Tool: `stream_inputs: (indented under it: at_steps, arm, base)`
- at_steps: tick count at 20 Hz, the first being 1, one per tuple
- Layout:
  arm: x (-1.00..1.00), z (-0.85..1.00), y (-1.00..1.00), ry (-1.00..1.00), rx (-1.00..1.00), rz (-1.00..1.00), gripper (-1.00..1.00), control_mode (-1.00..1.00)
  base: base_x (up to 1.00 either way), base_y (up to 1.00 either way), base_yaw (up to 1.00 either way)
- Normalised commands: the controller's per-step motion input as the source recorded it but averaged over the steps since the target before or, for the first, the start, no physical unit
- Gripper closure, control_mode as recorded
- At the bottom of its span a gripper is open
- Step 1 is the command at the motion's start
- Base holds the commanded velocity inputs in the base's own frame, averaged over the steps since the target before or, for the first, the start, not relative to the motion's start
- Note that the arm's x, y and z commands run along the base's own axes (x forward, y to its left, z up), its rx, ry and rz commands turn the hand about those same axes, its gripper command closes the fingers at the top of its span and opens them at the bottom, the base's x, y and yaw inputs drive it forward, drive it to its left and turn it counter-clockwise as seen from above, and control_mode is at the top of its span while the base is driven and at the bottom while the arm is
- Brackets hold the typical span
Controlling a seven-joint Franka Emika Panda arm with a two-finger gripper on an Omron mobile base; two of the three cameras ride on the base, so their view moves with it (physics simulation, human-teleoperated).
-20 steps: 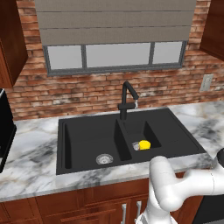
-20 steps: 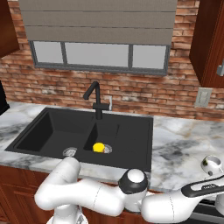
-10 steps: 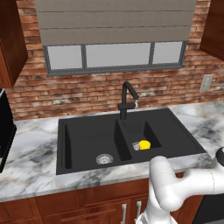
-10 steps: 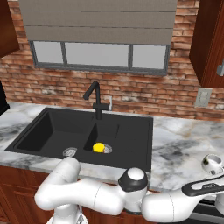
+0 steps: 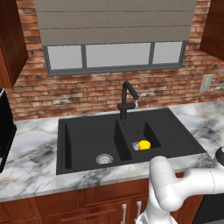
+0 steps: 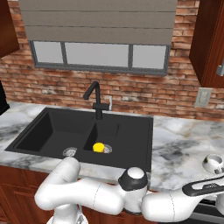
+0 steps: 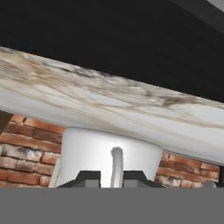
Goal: Move any existing items from the left basin to the right basin for drying. Then move the mug from the counter to the left basin of the sink for washing.
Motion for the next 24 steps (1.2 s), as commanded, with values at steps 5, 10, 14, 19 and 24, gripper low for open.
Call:
stream_inputs:
  at_steps: [5, 10, 14, 19, 24]
  arm:
    - [-0.03, 0.00, 0.00, -0.01, 0.01, 0.00, 1.00, -1.00]
    - [-0.03, 0.35, 0.10, -0.01, 0.00, 0.00, 1.00, -1.00]
    - [-0.08, 0.50, 0.34, -0.01, 0.00, 0.00, 1.00, -1.00]
    - [-0.02, 0.40, 0.59, 0.00, -0.01, 0.00, 1.00, -1.00]
    - [-0.03, 0.26, 0.72, 0.00, -0.01, 0.00, 1.00, -1.00]
  base:
    - [0.00, 0.00, 0.00]
    - [0.00, 0.00, 0.00]
    - [0.00, 0.00, 0.00]
    - [0.00, 0.00, 0.00]
    - [0.00, 0.00, 0.00]
